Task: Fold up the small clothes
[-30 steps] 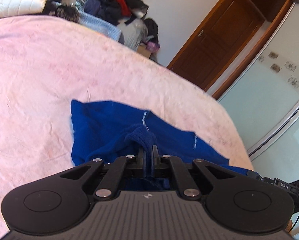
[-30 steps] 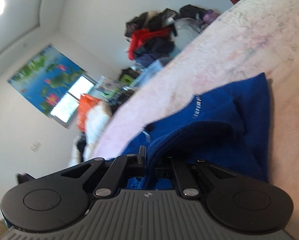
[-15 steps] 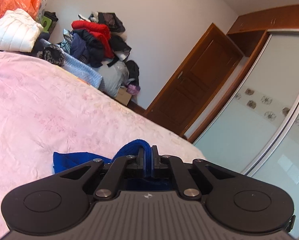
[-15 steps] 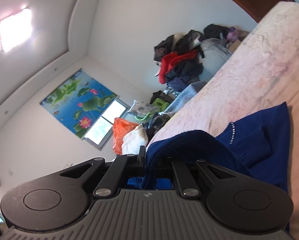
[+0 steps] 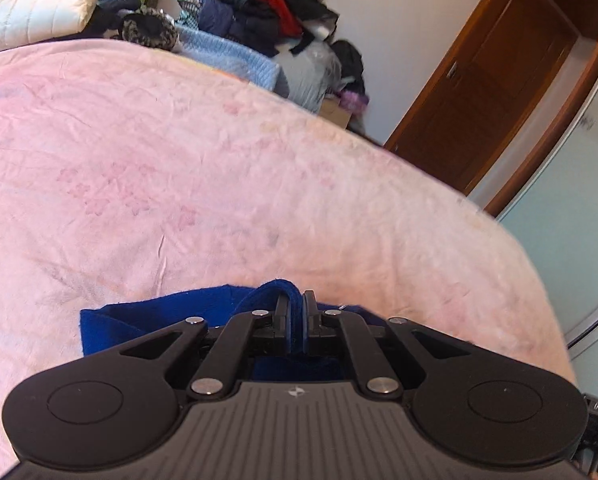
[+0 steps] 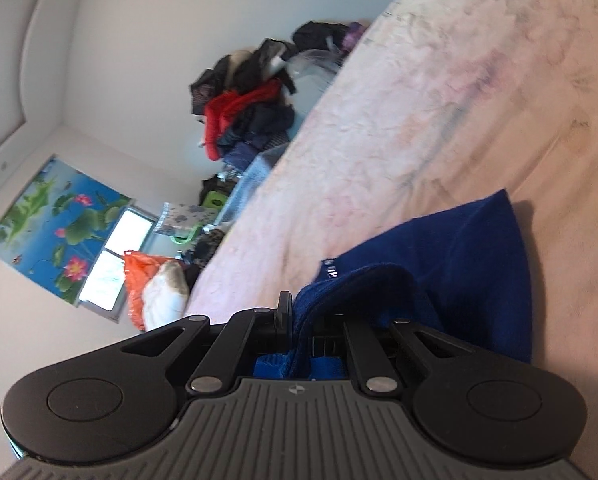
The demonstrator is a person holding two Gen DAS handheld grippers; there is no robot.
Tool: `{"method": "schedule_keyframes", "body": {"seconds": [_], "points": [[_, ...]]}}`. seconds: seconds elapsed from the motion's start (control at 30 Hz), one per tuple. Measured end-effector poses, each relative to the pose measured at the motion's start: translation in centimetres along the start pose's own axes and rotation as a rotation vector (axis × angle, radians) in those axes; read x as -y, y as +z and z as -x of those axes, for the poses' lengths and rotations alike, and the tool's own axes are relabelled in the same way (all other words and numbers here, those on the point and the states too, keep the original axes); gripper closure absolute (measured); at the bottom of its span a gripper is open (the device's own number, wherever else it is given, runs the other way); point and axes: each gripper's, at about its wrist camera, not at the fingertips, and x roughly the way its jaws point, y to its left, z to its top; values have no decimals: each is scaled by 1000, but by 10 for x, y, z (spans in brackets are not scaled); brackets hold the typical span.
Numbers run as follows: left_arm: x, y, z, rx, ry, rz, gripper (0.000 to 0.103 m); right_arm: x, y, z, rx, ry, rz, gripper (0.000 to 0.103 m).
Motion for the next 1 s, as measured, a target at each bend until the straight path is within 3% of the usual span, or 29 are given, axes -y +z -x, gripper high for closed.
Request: {"method": "schedule_keyframes", "body": {"seconds": [0.07, 0.1, 0.2, 0.27, 0.33, 0.37, 0.43, 0.5, 0.57, 0.63, 0.7, 0.8, 0.9, 1.0], "points": [[-5, 1, -9, -21, 20, 25, 97, 6, 1, -6, 6, -21, -8, 77], [-7, 2, -10, -22, 23, 44, 97, 7, 0, -8, 13, -25, -4, 65], [-8, 3, -5, 13, 58, 38, 89, -4, 0, -5, 67, -78, 76, 55], [-7, 6, 0, 50, 108, 9, 71, -15, -1, 0, 104, -110, 140, 51], [-8, 9, 9, 78, 129, 7, 45, -26, -3, 2, 112, -100, 188, 48], [-8, 9, 13, 87, 122, 8, 43, -30, -5, 1, 101, -85, 209, 47], [-3, 6, 20, 86, 72, -41, 42, -39, -10, -3, 48, -57, 251, 36], [8, 0, 18, 47, 55, -122, 42, -44, -15, -13, -9, -66, 279, 36], [22, -9, 4, -24, 91, -220, 42, -43, -18, -24, -46, -118, 286, 35], [28, -18, -13, -61, 185, -295, 42, -41, -19, -27, -33, -187, 281, 36], [26, -26, -17, -56, 240, -307, 43, -43, -20, -21, -9, -200, 266, 36], [25, -35, -2, -18, 214, -304, 42, -61, -33, -10, -3, -192, 349, 28], [31, -45, 10, 1, 236, -336, 42, -77, -52, -6, -40, -174, 445, 13], [33, -56, 14, -10, 249, -355, 39, -89, -70, -9, -90, -219, 552, 12]]}}
